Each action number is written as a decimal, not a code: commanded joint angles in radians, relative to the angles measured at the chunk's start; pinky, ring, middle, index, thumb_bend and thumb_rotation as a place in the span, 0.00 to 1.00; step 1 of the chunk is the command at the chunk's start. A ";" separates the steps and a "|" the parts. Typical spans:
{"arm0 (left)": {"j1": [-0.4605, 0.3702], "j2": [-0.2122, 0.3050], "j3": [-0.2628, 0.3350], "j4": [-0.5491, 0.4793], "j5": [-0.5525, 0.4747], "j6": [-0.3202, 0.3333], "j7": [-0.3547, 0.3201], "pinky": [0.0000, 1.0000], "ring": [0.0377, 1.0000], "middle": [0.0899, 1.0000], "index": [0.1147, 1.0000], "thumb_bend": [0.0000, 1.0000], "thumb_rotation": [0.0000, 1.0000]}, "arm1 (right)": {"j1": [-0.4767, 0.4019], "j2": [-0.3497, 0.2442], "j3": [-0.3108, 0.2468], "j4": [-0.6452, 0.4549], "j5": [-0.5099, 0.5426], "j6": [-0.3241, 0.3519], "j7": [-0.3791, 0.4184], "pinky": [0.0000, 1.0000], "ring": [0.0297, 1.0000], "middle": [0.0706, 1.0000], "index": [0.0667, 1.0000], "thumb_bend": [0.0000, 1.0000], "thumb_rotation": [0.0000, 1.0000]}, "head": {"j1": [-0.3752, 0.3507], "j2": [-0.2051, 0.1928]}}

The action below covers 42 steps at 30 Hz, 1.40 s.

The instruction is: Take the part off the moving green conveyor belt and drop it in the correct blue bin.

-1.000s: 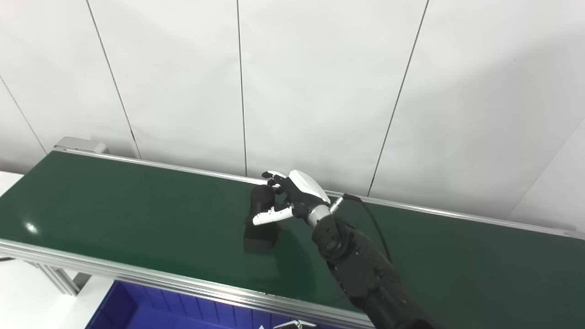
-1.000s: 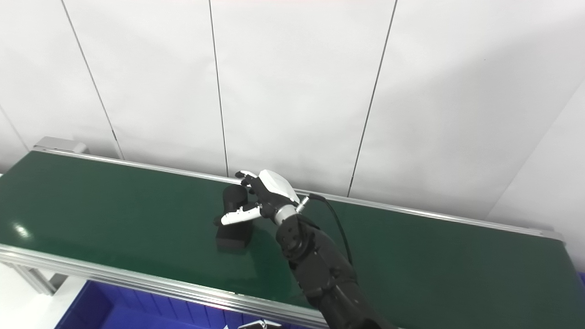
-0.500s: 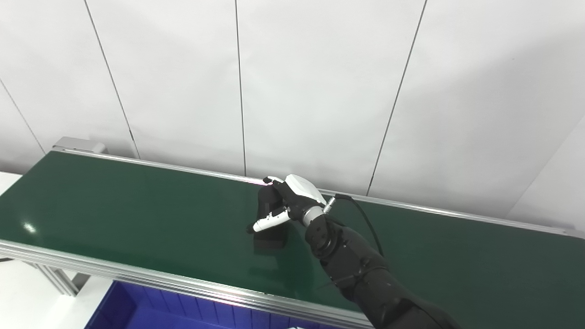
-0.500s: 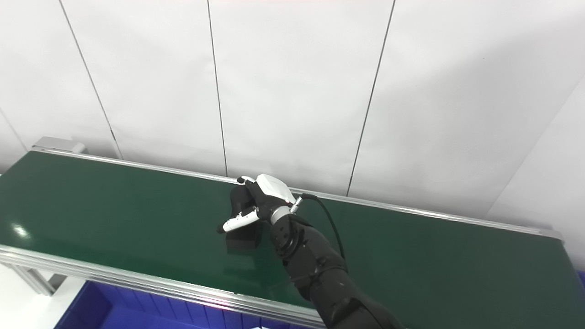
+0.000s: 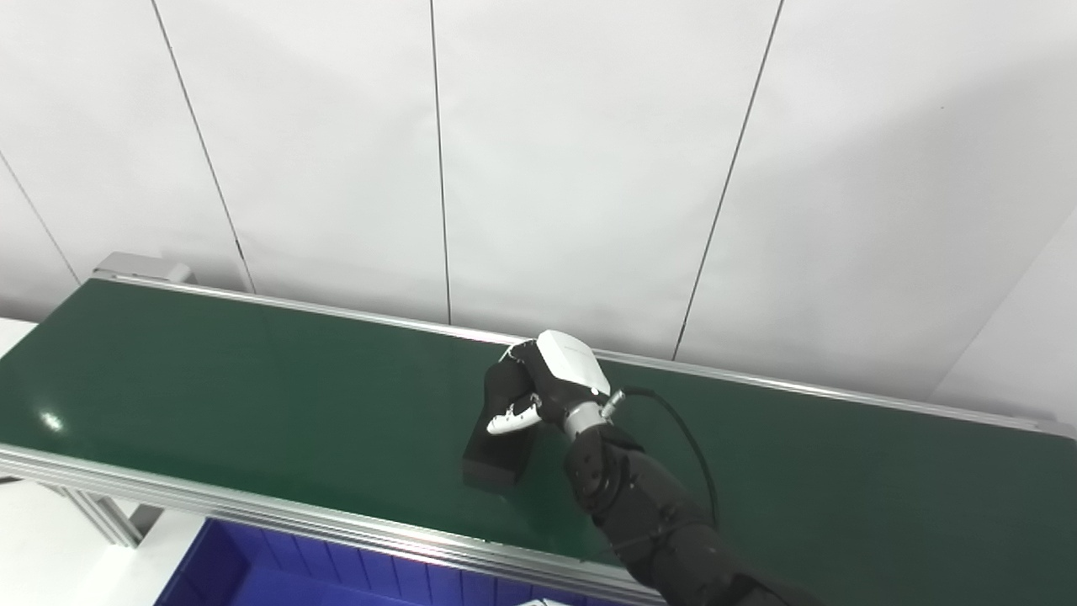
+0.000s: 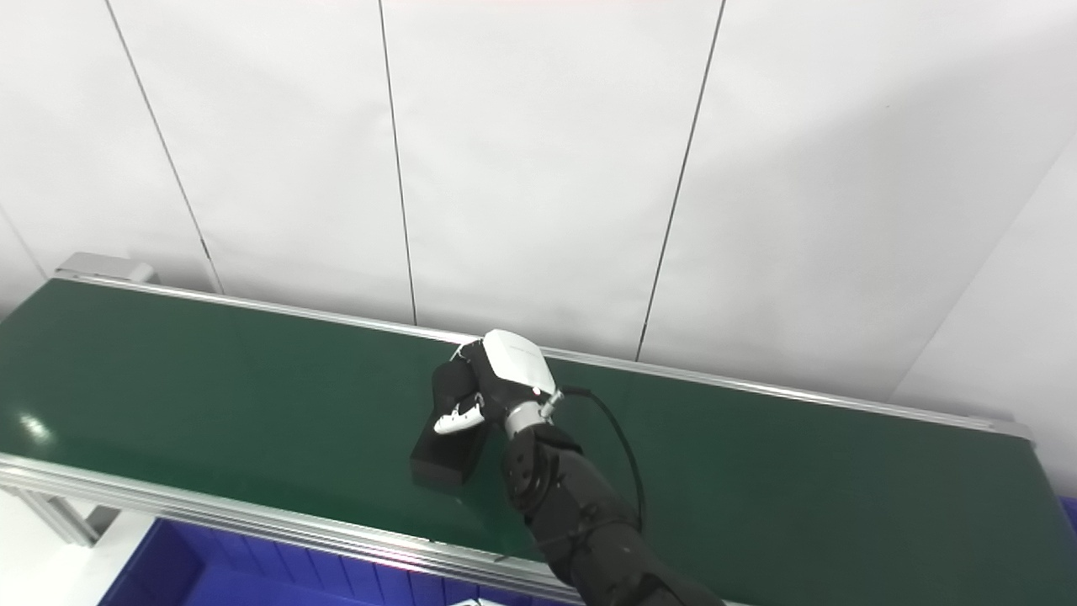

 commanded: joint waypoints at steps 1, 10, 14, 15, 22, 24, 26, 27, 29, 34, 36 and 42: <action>-0.009 0.009 -0.002 -0.031 0.003 -0.040 0.009 0.60 0.59 0.59 0.63 0.85 0.35 | -0.015 0.003 -0.009 -0.040 0.002 -0.058 -0.047 0.33 0.45 0.53 0.45 0.49 0.00 | -0.007 0.001; 0.011 0.016 0.047 -0.051 -0.084 -0.040 -0.091 0.67 0.64 0.62 0.65 0.82 0.31 | 0.119 -0.048 -0.052 -0.284 0.013 -0.037 -0.096 0.32 0.46 0.55 0.44 0.49 0.00 | -0.041 0.025; 0.026 0.014 0.084 -0.071 -0.083 -0.040 -0.118 0.62 0.62 0.62 0.66 0.84 0.33 | 0.269 -0.098 -0.087 -0.602 0.029 0.047 -0.009 0.33 0.45 0.53 0.44 0.49 0.00 | -0.060 0.062; 0.031 0.014 0.092 -0.078 -0.080 -0.040 -0.119 0.62 0.62 0.63 0.66 0.84 0.35 | 0.312 -0.113 -0.096 -0.691 0.028 0.069 0.011 0.33 0.45 0.54 0.45 0.49 0.00 | -0.067 0.067; 0.045 0.018 0.144 -0.112 -0.101 -0.040 -0.167 0.65 0.64 0.64 0.67 0.83 0.35 | 0.541 -0.182 -0.172 -1.129 0.058 0.174 0.132 0.32 0.44 0.54 0.45 0.49 0.00 | -0.102 0.123; 0.048 0.015 0.162 -0.119 -0.121 -0.040 -0.191 0.66 0.64 0.64 0.67 0.84 0.35 | 0.594 -0.202 -0.196 -1.224 0.066 0.197 0.160 0.32 0.44 0.55 0.43 0.49 0.00 | -0.112 0.137; 0.050 0.015 0.179 -0.125 -0.136 -0.040 -0.214 0.66 0.65 0.64 0.66 0.85 0.35 | 0.643 -0.219 -0.218 -1.309 0.067 0.217 0.187 0.32 0.45 0.55 0.43 0.48 0.00 | -0.123 0.152; 0.050 0.015 0.186 -0.129 -0.139 -0.040 -0.223 0.66 0.65 0.64 0.66 0.85 0.36 | 0.662 -0.224 -0.227 -1.341 0.067 0.228 0.198 0.32 0.45 0.55 0.42 0.48 0.00 | -0.125 0.154; 0.050 0.016 0.201 -0.135 -0.132 -0.040 -0.232 0.65 0.65 0.64 0.67 0.85 0.38 | 0.703 -0.236 -0.244 -1.405 0.071 0.248 0.221 0.32 0.45 0.55 0.43 0.48 0.00 | -0.131 0.162; 0.050 0.012 0.233 -0.143 -0.140 -0.040 -0.254 0.65 0.64 0.64 0.66 0.87 0.39 | 0.797 -0.265 -0.275 -1.517 0.081 0.255 0.262 0.32 0.44 0.54 0.43 0.49 0.00 | -0.142 0.188; 0.050 0.010 0.244 -0.145 -0.145 -0.040 -0.261 0.64 0.64 0.64 0.66 0.88 0.39 | 0.840 -0.273 -0.283 -1.551 0.074 0.252 0.268 0.31 0.43 0.54 0.44 0.49 0.00 | -0.146 0.197; 0.050 0.005 0.269 -0.153 -0.155 -0.040 -0.267 0.64 0.64 0.64 0.65 0.90 0.38 | 0.980 -0.298 -0.289 -1.624 0.086 0.241 0.298 0.31 0.43 0.53 0.44 0.49 0.00 | -0.153 0.221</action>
